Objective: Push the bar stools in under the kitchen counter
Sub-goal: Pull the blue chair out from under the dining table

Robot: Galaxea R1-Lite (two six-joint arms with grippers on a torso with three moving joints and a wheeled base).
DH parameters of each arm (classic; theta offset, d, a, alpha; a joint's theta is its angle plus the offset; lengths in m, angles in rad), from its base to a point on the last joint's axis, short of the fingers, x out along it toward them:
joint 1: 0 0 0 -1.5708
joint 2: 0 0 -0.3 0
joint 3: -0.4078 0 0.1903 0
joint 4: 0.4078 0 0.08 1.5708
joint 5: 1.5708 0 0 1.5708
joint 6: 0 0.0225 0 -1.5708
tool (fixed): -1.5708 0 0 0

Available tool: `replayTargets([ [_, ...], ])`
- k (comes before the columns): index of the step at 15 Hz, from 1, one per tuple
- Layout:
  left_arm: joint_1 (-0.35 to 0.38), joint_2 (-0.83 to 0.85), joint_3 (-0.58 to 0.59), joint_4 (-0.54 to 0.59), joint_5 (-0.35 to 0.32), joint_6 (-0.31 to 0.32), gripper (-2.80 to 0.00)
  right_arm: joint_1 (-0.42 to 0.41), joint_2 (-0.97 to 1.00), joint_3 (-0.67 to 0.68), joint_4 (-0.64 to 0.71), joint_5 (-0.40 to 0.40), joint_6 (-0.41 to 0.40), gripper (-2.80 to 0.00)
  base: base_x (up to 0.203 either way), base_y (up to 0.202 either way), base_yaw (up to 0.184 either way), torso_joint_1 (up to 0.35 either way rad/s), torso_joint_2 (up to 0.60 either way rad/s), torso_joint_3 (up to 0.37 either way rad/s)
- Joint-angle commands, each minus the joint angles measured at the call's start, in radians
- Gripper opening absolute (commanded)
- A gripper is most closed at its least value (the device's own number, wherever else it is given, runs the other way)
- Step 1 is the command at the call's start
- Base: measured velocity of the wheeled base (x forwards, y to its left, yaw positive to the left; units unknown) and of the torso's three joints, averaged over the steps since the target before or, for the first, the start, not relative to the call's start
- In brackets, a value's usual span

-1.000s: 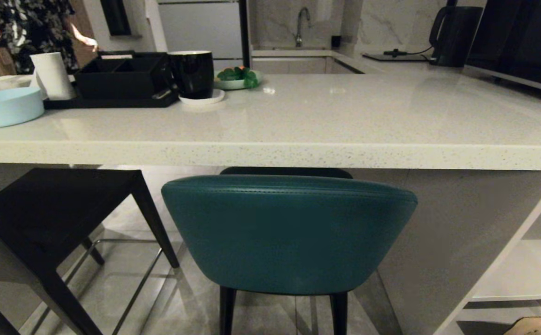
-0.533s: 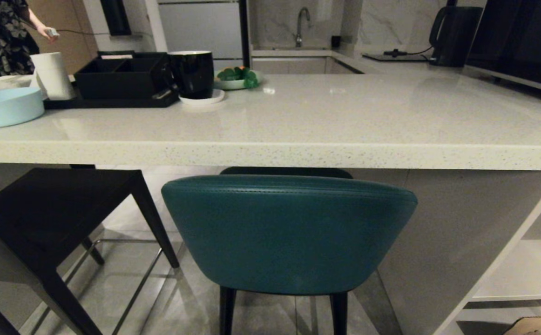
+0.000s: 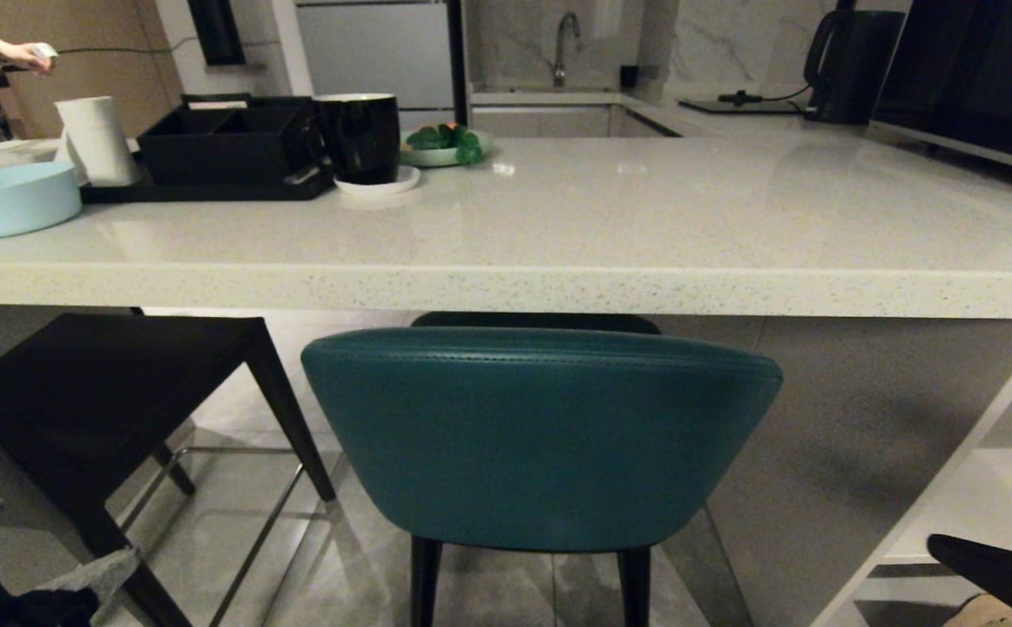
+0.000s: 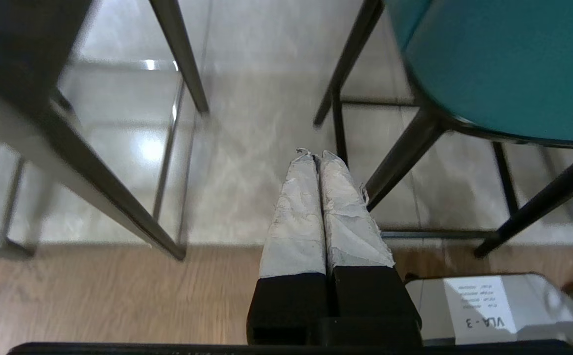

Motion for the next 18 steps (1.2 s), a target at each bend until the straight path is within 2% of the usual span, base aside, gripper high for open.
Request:
replayTargets([
  [1, 0.0, 0.345, 0.002, -0.199, 0.0, -0.003, -2.8, 0.073, 0.239, -0.035, -0.011, 0.011, 0.009, -2.8, 0.0, 0.0, 0.0, 0.0, 0.0, 0.0],
  [3, 0.0, 0.528, 0.004, -0.413, 0.007, -0.005, -2.8, 0.095, 0.334, -0.057, -0.058, 0.018, 0.016, -2.8, 0.0, 0.0, 0.0, 0.0, 0.0, 0.0],
  [6, -0.012, 0.762, 0.015, -0.762, 0.051, -0.004, -2.8, 0.133, 0.465, -0.059, -0.21, 0.023, 0.024, -2.8, 0.0, 0.0, 0.0, 0.0, 0.0, 0.0],
  [7, -0.016, 0.826, 0.025, -0.859, 0.062, -0.004, -2.8, 0.143, 0.513, -0.059, -0.254, 0.024, 0.033, -2.8, 0.0, 0.0, 0.0, 0.0, 0.0, 0.0],
  [9, -0.03, 0.945, 0.034, -0.983, 0.074, -0.005, -2.8, 0.167, 0.61, -0.06, -0.35, 0.021, 0.071, -2.8, 0.0, 0.0, 0.0, 0.0, 0.0, 0.0],
  [12, -0.055, 1.137, -0.011, -1.078, 0.127, -0.005, -2.8, 0.178, 0.741, -0.039, -0.549, 0.017, 0.094, -2.8, 0.0, 0.0, 0.0, 0.0, 0.0, 0.0],
  [15, -0.07, 1.164, -0.159, -1.097, 0.155, -0.009, -2.8, 0.169, 0.892, -0.043, -0.781, 0.003, 0.143, -2.8, 0.0, 0.0, 0.0, 0.0, 0.0, 0.0],
  [18, -0.066, 1.187, -0.282, -1.099, 0.165, -0.009, -2.8, 0.174, 1.043, -0.086, -0.949, -0.127, 0.211, -2.8, 0.0, 0.0, 0.0, 0.0, 0.0, 0.0],
])
